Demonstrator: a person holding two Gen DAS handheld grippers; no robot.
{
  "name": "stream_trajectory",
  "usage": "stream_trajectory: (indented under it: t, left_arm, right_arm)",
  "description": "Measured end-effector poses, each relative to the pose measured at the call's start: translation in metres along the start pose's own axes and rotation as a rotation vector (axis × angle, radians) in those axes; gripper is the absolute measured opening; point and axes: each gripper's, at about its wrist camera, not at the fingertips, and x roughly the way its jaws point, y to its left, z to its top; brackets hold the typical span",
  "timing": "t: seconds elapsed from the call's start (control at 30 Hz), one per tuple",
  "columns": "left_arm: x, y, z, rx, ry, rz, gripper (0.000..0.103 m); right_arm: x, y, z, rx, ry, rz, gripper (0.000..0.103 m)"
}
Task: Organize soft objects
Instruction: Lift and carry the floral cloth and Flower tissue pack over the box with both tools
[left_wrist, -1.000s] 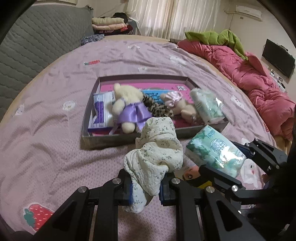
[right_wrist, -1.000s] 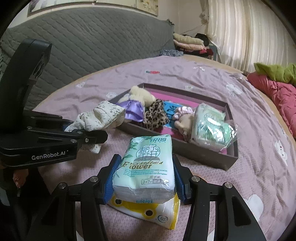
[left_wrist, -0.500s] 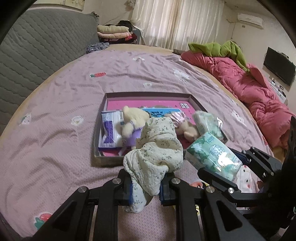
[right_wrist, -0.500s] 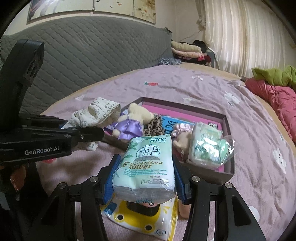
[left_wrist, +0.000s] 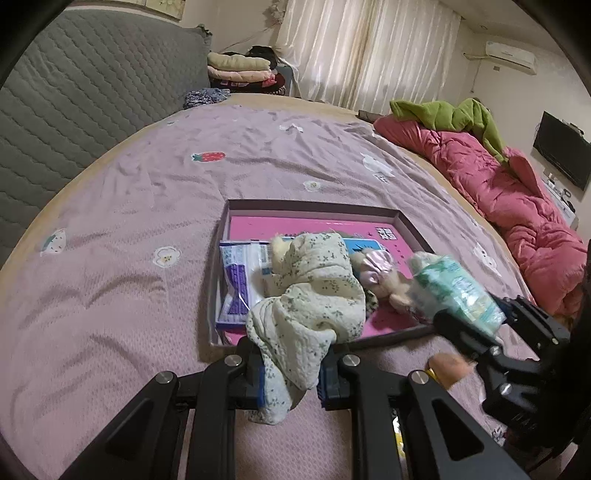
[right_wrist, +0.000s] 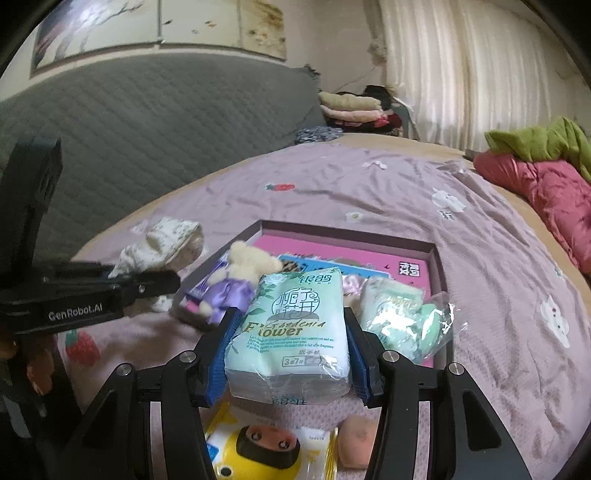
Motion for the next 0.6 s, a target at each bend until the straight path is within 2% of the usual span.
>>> stream_trajectory:
  t: [0.33, 0.6]
  left_arm:
    - [0.014, 0.024, 0.017, -0.034, -0.040, 0.030, 0.019]
    - [0.021, 0.032, 0.028, -0.047, -0.056, 0.001, 0.019]
  right_arm:
    - [-0.003, -0.023, 0.009, 0.080, -0.034, -0.039, 0.055]
    - [-0.002, -0.021, 0.015, 0.065, -0.057, -0.054, 0.055]
